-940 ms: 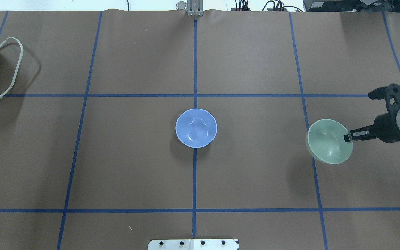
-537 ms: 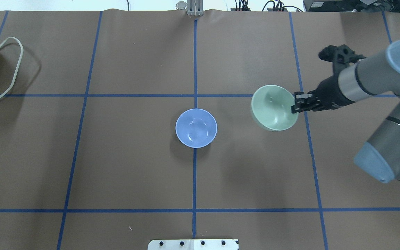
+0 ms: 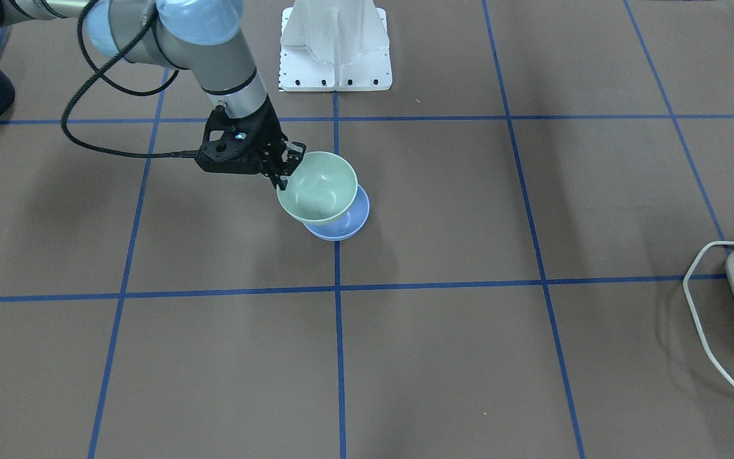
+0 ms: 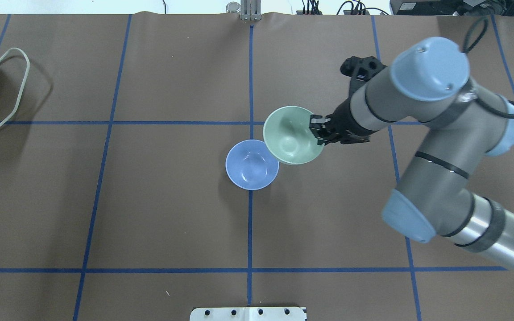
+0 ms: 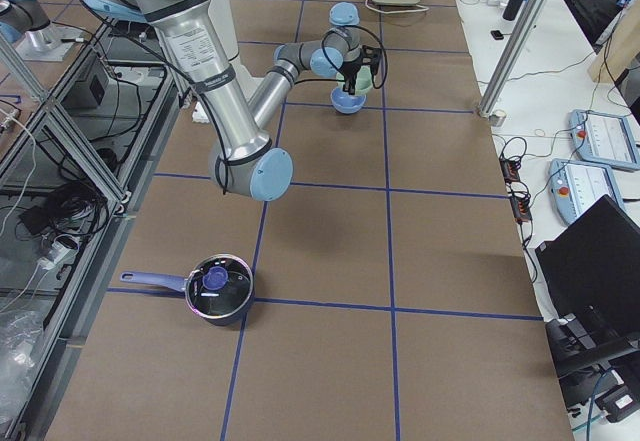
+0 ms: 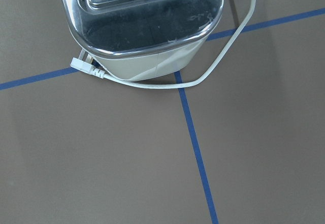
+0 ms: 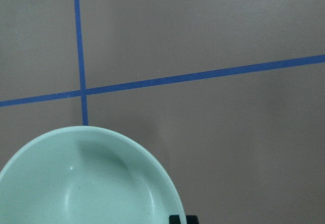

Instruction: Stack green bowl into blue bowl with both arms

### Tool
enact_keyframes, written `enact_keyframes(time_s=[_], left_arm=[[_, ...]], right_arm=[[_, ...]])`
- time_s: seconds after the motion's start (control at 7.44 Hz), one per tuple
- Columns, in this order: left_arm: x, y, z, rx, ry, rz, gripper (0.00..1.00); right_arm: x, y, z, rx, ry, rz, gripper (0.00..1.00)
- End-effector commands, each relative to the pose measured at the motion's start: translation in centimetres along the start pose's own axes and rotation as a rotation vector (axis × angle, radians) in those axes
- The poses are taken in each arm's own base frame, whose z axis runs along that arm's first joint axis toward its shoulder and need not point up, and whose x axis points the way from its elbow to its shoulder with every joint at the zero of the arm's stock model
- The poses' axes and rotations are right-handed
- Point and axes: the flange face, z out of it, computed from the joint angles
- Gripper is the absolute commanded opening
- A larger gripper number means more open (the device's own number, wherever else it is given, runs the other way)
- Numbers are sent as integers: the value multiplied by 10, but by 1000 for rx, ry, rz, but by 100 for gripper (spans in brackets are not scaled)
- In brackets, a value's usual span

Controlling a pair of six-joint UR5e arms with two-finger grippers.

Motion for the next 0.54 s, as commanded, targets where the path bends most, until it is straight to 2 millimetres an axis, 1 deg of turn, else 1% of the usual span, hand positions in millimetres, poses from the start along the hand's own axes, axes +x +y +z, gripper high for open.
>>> enact_keyframes(time_s=[0.0, 0.13, 0.4], left_arm=[[0, 0, 0, 0, 0, -1, 99], [0, 0, 0, 0, 0, -1, 99], [0, 0, 1, -2, 1, 0, 99]], right_arm=[[-12, 17, 35, 20, 48, -4, 0], [-12, 27, 46, 6, 63, -13, 0], [-15, 32, 56, -2, 76, -21, 0]])
